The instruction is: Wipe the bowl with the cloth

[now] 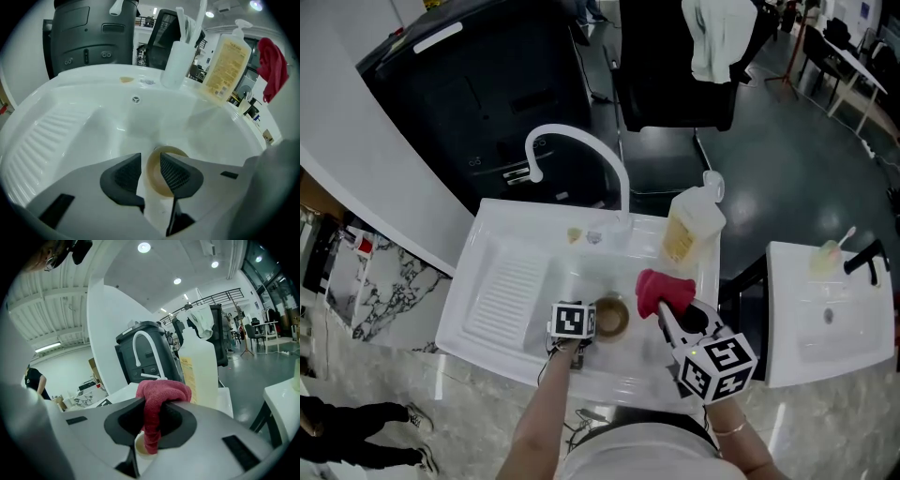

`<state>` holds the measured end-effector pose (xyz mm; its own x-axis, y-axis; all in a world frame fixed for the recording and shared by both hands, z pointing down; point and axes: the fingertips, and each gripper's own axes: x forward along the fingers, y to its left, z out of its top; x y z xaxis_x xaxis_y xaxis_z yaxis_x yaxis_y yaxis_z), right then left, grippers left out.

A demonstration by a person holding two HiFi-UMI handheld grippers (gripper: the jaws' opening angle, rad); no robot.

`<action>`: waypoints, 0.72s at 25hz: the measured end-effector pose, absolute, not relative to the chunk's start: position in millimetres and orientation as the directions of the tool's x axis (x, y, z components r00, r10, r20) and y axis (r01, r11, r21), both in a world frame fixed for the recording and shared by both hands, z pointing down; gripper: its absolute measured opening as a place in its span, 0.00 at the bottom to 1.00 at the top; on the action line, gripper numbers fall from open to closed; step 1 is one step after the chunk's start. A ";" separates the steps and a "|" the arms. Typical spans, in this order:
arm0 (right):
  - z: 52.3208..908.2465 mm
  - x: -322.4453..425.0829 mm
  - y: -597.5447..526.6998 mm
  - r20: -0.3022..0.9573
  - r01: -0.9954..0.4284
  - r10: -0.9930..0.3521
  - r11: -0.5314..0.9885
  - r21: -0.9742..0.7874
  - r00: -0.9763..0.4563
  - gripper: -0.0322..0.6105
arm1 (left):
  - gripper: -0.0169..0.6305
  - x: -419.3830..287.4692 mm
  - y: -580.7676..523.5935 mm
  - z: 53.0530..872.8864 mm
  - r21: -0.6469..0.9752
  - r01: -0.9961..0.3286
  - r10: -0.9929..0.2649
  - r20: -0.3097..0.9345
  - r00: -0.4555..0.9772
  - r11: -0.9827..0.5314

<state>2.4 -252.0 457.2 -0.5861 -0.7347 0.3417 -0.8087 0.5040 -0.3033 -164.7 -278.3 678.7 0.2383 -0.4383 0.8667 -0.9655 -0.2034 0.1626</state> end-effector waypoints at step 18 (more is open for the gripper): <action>471.4 12.9 -265.9 0.372 -0.808 -0.719 0.492 -0.325 -0.587 0.14 | 0.21 -158.4 -257.3 751.1 0.244 -0.965 -0.171 0.951 0.258 -0.097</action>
